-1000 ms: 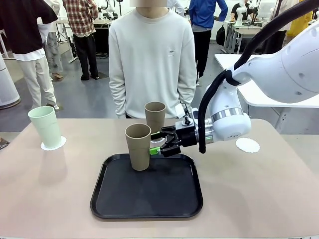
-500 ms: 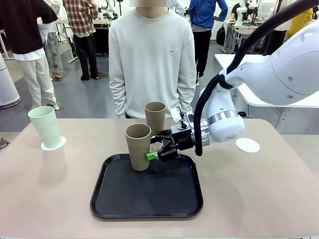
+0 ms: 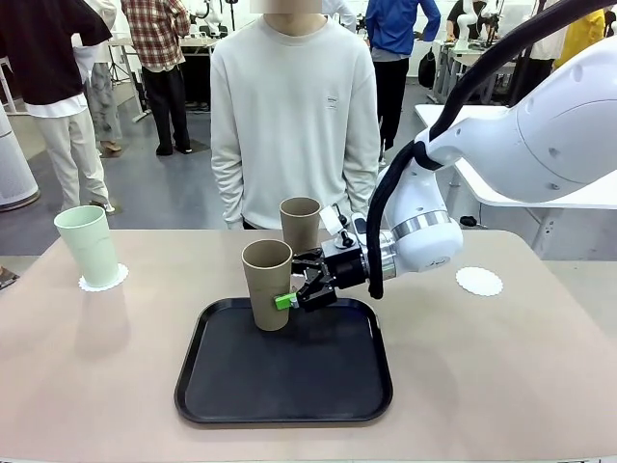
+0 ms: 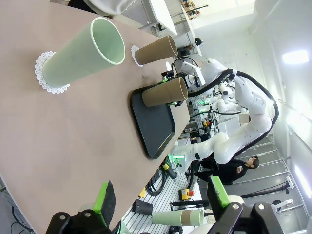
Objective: Place coasters on the table and set cups on them.
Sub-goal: Take one Reusable plastic cup from the Flat Tray and place it on a coaster set by the human.
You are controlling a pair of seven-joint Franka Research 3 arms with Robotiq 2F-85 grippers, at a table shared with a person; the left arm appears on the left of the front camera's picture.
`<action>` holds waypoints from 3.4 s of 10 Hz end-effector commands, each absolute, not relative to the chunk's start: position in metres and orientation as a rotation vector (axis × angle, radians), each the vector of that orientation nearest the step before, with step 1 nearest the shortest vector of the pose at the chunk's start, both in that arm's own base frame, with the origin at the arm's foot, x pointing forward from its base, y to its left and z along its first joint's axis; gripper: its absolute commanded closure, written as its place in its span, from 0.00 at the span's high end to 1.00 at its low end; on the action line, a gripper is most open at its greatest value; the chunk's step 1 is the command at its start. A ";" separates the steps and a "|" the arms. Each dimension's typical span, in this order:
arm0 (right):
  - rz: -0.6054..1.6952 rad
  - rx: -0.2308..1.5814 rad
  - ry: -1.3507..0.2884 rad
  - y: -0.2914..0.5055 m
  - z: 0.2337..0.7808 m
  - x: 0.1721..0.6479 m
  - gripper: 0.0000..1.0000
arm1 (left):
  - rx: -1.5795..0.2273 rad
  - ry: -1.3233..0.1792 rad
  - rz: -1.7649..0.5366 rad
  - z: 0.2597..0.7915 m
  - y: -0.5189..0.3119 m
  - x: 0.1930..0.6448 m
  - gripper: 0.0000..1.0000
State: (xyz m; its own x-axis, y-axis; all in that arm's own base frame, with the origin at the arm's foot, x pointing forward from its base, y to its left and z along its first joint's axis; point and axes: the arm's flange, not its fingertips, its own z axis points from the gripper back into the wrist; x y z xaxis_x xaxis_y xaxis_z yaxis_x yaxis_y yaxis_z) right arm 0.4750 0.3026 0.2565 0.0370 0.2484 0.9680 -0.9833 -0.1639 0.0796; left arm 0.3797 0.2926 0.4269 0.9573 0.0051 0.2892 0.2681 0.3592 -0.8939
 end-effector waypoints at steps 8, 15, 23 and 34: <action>1.434 1.218 -0.872 0.312 0.260 0.481 0.00 | -1.203 -0.257 -0.175 0.429 0.294 0.378 1.00; 1.246 1.206 -1.055 0.201 0.410 0.417 0.00 | -1.203 -0.257 -0.175 0.429 0.294 0.378 1.00; 1.067 0.867 -1.112 0.061 0.406 0.428 0.84 | -1.203 -0.257 -0.175 0.429 0.294 0.378 1.00; 0.824 0.760 -1.239 -0.124 0.357 0.395 0.84 | -1.203 -0.257 -0.175 0.429 0.294 0.378 1.00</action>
State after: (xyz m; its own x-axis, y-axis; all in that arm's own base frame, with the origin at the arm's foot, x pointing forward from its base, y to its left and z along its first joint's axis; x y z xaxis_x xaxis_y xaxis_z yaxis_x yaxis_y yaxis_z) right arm 0.3956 -0.1251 0.3541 0.1355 0.1160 0.9840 -0.8599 0.5072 0.0586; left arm 0.3796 0.2933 0.4263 0.9576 0.0062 0.2882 0.2669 0.3588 -0.8945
